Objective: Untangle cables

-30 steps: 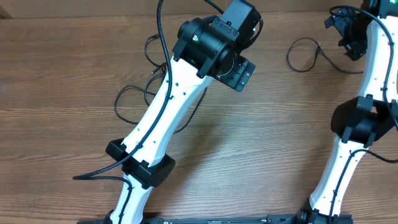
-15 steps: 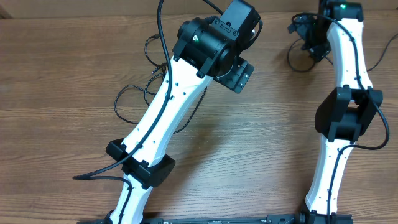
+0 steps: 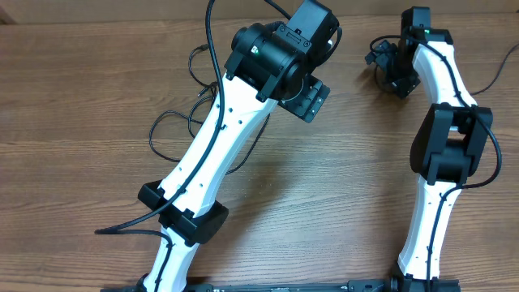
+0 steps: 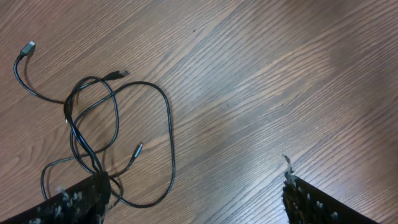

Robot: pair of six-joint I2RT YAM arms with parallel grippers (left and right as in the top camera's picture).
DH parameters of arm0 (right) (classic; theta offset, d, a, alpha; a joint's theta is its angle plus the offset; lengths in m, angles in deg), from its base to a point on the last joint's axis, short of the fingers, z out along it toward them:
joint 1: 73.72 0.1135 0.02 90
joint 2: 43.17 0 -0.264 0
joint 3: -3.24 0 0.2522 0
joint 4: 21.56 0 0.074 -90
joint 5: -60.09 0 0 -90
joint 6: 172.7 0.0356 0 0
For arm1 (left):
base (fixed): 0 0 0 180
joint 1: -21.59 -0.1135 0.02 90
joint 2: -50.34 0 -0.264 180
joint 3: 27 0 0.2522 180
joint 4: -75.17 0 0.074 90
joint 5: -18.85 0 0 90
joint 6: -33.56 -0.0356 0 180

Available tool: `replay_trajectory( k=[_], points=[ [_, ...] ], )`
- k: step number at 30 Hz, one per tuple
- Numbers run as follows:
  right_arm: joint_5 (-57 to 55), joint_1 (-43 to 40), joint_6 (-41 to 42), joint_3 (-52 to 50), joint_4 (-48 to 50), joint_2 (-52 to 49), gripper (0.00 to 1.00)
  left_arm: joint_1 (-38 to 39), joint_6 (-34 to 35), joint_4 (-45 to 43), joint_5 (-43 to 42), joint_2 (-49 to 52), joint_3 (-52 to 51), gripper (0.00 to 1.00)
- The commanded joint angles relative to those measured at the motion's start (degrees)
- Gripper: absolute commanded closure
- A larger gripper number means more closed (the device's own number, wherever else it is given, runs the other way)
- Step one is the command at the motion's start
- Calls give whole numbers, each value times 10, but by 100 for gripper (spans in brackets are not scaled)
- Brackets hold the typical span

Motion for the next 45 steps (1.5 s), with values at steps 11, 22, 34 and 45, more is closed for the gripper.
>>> replay_trajectory(
  k=[11,22,34,45],
  points=[
    [-1,0,-35,-20,44,2,33,-4,-28,1,-3,-2,1,12],
    [18,9,-76,-36,73,2,96,-4,-28,1,-3,-2,1,15],
    [24,15,-91,-21,81,3,0,-4,-28,1,-5,-2,1,15],
    [14,15,-106,-31,199,2,4,-4,-31,1,-5,-2,1,15]
  ],
)
